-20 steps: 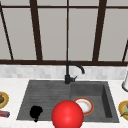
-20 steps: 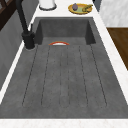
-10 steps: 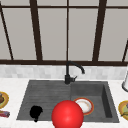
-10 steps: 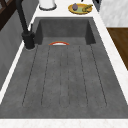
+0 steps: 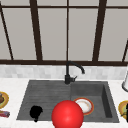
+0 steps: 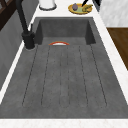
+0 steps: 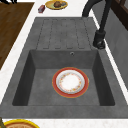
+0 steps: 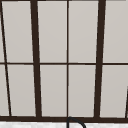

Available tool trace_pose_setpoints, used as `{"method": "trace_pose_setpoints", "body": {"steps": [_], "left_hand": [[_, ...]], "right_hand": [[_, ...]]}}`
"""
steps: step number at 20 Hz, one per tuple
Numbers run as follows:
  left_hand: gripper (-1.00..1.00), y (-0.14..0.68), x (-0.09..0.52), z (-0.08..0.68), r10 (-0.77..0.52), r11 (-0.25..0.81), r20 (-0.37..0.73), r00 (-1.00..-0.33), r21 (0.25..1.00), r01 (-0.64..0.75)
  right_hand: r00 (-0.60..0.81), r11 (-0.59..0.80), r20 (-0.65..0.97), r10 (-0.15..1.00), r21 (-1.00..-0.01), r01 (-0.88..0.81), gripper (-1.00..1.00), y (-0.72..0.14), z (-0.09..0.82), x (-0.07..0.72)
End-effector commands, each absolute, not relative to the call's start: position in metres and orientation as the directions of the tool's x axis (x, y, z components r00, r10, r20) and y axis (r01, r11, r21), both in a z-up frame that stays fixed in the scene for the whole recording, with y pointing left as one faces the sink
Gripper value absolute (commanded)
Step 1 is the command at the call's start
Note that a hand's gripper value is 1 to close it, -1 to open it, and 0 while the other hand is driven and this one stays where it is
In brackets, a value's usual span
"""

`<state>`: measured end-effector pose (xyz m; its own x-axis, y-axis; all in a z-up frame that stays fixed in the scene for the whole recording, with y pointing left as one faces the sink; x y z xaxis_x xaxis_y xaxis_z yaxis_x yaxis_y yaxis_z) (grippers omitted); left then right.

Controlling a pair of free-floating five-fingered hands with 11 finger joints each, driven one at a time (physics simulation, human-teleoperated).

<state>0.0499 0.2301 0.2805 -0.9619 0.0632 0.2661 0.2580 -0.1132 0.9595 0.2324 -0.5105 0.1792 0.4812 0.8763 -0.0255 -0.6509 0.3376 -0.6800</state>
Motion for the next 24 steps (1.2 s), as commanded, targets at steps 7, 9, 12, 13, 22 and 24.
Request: {"method": "trace_pose_setpoints", "body": {"steps": [7,9,12,13,22,24], "left_hand": [[0.0,0.23,0.05,0.281,0.063,-0.113,0.266,-0.962,0.959,0.258],[0.0,0.23,0.05,0.281,0.063,-0.113,0.266,-0.962,0.959,0.258],[0.0,0.23,0.05,0.281,0.063,-0.113,0.266,-0.962,0.959,0.258],[0.0,0.23,0.05,0.281,0.063,-0.113,0.266,-0.962,0.959,0.258],[0.0,0.23,0.05,0.281,0.063,-0.113,0.266,-0.962,0.959,0.258],[0.0,0.23,0.05,0.281,0.063,-0.113,0.266,-0.962,0.959,0.258]], "right_hand": [[0.479,0.48,0.171,0.861,-0.585,-0.654,-1.0,-0.554,0.151,0.261],[0.479,0.483,0.176,0.86,-0.583,-0.654,-1.0,-0.561,0.149,0.264],[0.471,0.445,0.131,0.873,-0.609,-0.656,-1.0,-0.552,0.144,0.272],[0.474,0.434,0.121,0.872,-0.641,-0.633,-1.0,-0.554,0.136,0.271],[0.516,0.302,-0.014,0.857,-0.796,-0.524,-1.0,-0.547,0.127,0.275],[0.526,0.282,-0.019,0.851,-0.827,-0.487,-1.0,-0.552,0.128,0.273]]}}
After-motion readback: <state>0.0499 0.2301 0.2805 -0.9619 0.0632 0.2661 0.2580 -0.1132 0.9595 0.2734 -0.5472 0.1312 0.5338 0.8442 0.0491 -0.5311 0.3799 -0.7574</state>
